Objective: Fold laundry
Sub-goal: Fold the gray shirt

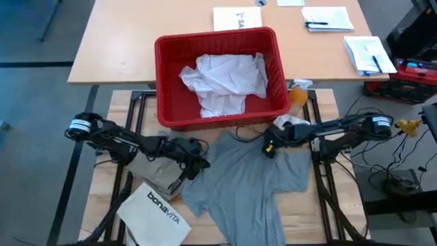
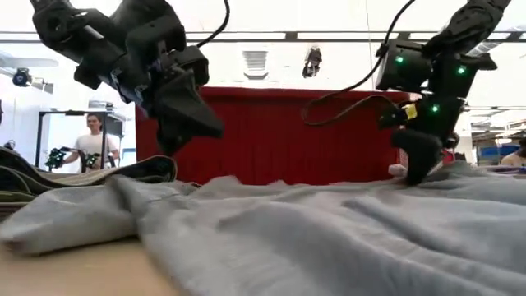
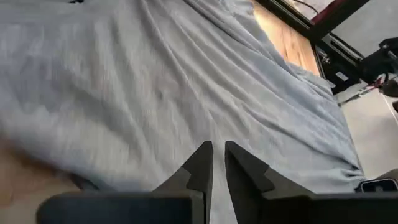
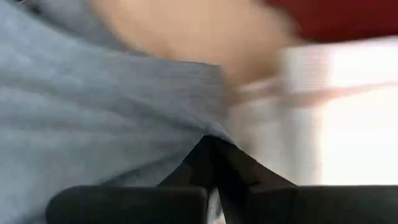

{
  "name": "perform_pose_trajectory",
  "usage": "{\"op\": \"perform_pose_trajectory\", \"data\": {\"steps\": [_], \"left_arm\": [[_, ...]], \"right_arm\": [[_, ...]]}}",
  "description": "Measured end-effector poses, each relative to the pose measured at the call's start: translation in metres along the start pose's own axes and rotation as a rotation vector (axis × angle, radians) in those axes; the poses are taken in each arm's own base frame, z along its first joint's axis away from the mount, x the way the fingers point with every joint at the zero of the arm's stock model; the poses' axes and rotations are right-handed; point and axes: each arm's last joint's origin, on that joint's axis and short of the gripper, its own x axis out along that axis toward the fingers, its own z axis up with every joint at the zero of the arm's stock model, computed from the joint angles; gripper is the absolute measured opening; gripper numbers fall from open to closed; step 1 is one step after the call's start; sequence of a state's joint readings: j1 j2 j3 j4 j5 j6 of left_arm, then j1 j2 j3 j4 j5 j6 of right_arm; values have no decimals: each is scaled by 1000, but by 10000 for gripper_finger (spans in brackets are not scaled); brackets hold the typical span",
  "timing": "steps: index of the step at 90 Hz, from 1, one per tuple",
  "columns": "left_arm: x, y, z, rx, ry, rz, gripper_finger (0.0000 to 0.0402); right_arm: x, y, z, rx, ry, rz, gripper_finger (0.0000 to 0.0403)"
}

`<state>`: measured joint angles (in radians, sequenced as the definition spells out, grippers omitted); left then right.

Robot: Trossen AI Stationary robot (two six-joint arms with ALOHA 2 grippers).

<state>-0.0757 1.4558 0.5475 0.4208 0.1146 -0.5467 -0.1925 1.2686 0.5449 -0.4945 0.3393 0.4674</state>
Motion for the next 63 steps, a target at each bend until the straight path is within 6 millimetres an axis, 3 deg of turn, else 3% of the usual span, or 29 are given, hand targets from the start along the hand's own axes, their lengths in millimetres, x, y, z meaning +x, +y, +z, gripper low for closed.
{"op": "perform_pose_trajectory", "data": {"steps": [12, 25, 49, 63], "left_arm": [[10, -2, 5, 14, -25, -22, 25], [35, -7, 16, 42, -15, -30, 25], [90, -2, 30, 53, 65, 129, 25], [107, 9, 34, 86, 198, 244, 25]], "right_arm": [[-13, -12, 14, -1, -119, 37, 0], [-30, -20, 8, 40, -107, 73, 0], [-64, 8, -8, 18, -186, 372, 0], [-56, 32, -25, -49, -136, 454, 0]]}}
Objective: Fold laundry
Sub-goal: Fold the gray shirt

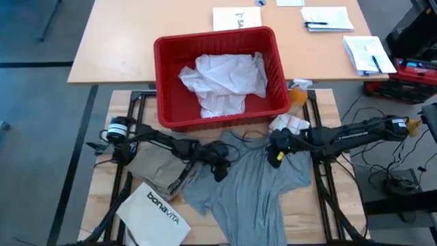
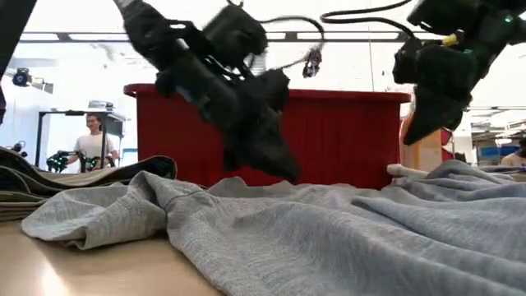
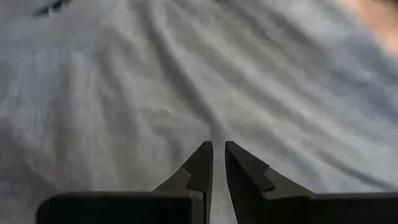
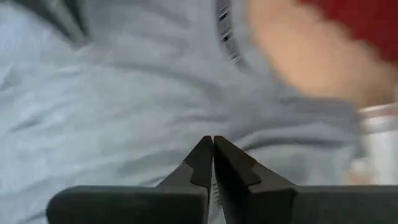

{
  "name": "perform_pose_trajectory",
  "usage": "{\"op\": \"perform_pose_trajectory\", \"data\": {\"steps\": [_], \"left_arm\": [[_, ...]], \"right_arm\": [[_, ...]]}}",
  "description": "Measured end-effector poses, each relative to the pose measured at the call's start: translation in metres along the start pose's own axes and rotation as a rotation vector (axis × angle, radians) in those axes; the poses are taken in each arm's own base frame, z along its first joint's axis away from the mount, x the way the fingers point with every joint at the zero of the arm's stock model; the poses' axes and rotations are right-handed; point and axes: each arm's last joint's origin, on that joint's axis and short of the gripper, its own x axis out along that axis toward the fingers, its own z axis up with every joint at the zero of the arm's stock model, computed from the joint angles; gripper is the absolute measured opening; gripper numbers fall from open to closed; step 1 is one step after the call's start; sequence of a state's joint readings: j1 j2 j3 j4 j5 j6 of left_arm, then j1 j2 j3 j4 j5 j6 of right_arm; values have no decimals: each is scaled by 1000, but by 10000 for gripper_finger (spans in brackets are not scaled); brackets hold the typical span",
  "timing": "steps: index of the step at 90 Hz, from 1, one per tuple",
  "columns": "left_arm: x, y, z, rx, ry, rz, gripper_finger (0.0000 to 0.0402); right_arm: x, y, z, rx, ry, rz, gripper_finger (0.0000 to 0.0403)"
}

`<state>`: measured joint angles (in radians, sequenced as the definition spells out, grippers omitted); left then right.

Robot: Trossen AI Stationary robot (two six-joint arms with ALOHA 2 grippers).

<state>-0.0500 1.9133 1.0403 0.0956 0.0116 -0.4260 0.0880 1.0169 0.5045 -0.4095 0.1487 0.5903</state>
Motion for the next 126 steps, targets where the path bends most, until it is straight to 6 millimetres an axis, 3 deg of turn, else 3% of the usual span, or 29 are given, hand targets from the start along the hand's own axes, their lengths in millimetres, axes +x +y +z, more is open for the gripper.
{"op": "perform_pose_trajectory", "data": {"steps": [16, 39, 58, 69, 82, 98, 126], "left_arm": [[0, 7, -12, 9, 98, 50, 25], [-20, 18, -36, -33, 150, 75, 25], [-38, 22, -46, -70, 145, 105, 25], [-47, 18, -37, -73, 70, 92, 25], [-60, -3, -13, -30, -74, -21, 25], [-73, -44, -11, 31, -197, -175, 25], [-77, -122, -70, 77, -157, -332, 25]], "right_arm": [[21, 10, -16, 30, 75, -34, 0], [45, -1, -36, 106, 182, -185, 0], [33, -16, -44, 197, 164, -417, 0], [22, -16, -46, 227, 161, -403, 0], [-4, 6, -42, 282, 44, -215, 0], [-35, 34, -56, 407, -10, 22, 21], [-51, 97, -119, 642, 222, 336, 143]]}}
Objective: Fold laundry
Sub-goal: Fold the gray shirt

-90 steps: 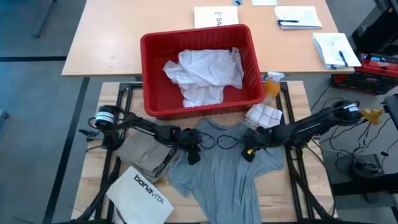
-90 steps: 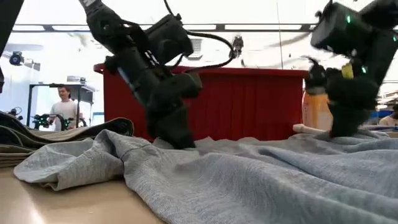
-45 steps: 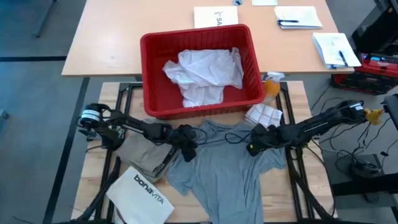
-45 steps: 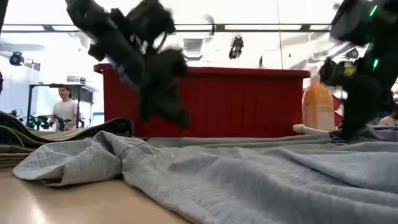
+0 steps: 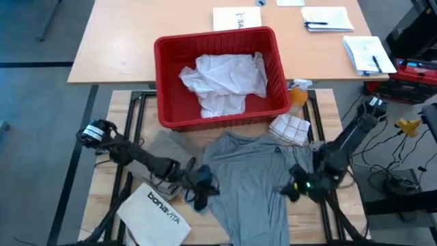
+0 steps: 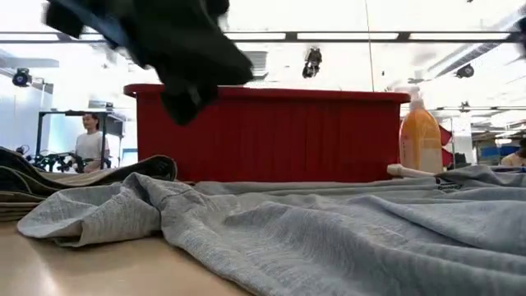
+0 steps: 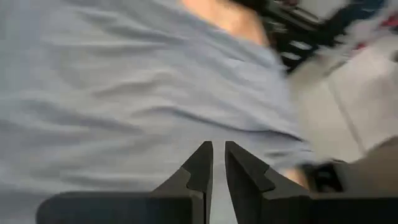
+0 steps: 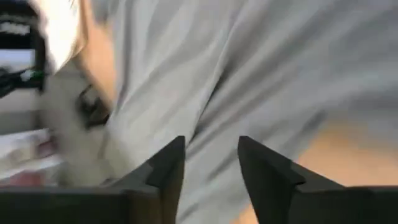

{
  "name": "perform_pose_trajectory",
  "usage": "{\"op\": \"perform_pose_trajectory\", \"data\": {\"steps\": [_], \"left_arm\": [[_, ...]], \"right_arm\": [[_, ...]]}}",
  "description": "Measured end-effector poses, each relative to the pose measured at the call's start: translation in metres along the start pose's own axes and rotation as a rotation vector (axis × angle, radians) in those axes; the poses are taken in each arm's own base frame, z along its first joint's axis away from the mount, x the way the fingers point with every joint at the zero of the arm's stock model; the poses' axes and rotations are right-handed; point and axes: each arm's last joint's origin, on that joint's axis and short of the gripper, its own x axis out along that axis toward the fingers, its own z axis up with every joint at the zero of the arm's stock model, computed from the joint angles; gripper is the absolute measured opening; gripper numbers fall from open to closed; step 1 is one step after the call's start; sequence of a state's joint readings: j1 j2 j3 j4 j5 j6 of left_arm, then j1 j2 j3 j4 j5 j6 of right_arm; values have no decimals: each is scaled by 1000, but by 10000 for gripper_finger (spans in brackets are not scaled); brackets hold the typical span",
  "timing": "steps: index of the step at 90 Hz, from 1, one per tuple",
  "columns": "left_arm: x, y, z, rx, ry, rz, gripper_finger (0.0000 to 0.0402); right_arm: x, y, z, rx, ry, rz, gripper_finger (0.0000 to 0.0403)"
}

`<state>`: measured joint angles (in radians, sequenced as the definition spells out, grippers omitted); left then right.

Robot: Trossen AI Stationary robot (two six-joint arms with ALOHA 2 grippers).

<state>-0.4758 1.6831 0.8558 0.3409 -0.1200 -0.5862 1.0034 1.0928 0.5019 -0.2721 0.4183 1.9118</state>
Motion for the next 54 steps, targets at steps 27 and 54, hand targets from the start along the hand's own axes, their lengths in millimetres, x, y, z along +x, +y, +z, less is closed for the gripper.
{"op": "perform_pose_trajectory", "data": {"steps": [27, 54], "left_arm": [[53, -54, -36, 31, 13, -12, 25], [125, -57, -38, 36, 142, 102, 25]], "right_arm": [[50, -4, -60, 44, 35, -34, 137], [72, -2, -73, 3, 17, -180, 89]]}}
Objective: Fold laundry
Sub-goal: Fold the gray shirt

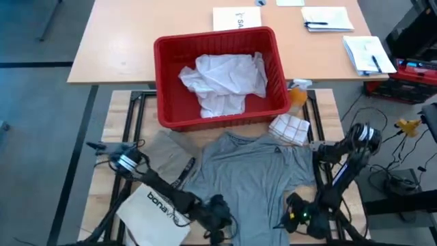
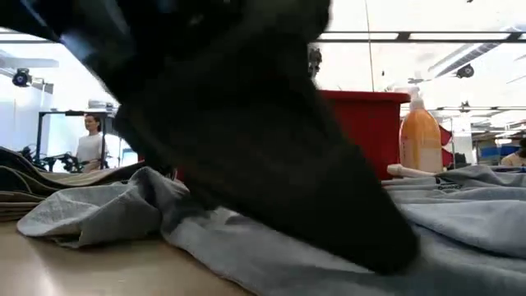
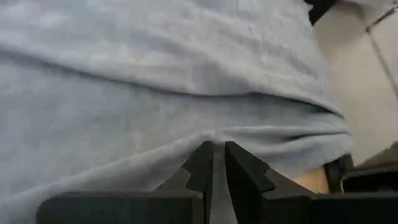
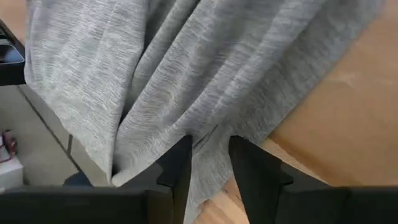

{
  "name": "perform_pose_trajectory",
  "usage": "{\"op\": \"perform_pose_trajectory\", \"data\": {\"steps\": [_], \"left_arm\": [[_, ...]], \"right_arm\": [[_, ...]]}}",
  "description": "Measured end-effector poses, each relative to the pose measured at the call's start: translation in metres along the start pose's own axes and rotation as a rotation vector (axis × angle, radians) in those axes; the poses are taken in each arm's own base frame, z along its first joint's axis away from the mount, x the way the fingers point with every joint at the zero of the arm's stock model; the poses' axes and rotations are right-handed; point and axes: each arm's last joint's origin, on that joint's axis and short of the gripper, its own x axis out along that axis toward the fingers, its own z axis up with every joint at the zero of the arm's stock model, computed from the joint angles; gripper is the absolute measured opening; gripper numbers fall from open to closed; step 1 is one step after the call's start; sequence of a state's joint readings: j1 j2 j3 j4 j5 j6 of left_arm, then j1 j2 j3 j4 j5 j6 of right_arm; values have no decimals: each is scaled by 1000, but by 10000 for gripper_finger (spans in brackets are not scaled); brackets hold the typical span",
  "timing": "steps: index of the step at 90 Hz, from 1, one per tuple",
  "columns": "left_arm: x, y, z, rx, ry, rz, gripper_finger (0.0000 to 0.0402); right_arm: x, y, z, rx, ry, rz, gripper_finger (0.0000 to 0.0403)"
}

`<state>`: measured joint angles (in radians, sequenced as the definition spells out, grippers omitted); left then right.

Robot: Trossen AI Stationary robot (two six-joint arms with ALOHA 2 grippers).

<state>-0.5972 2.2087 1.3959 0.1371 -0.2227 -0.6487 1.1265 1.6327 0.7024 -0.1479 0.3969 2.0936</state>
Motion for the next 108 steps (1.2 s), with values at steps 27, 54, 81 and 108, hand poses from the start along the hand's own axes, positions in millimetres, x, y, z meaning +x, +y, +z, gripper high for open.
{"op": "perform_pose_trajectory", "data": {"steps": [27, 54, 81, 108], "left_arm": [[13, 1, 0, -40, 38, 10, 25], [11, 2, -2, -35, 58, 20, 25], [12, 3, -2, -22, 61, 19, 25], [12, 3, -3, -17, 61, 17, 25]], "right_arm": [[-3, -4, 3, -50, -13, -71, 11], [-48, -15, 7, -116, 29, -209, 0], [-39, 3, 3, -85, 27, -29, 16], [-14, 1, 10, -44, 3, -119, 155]]}}
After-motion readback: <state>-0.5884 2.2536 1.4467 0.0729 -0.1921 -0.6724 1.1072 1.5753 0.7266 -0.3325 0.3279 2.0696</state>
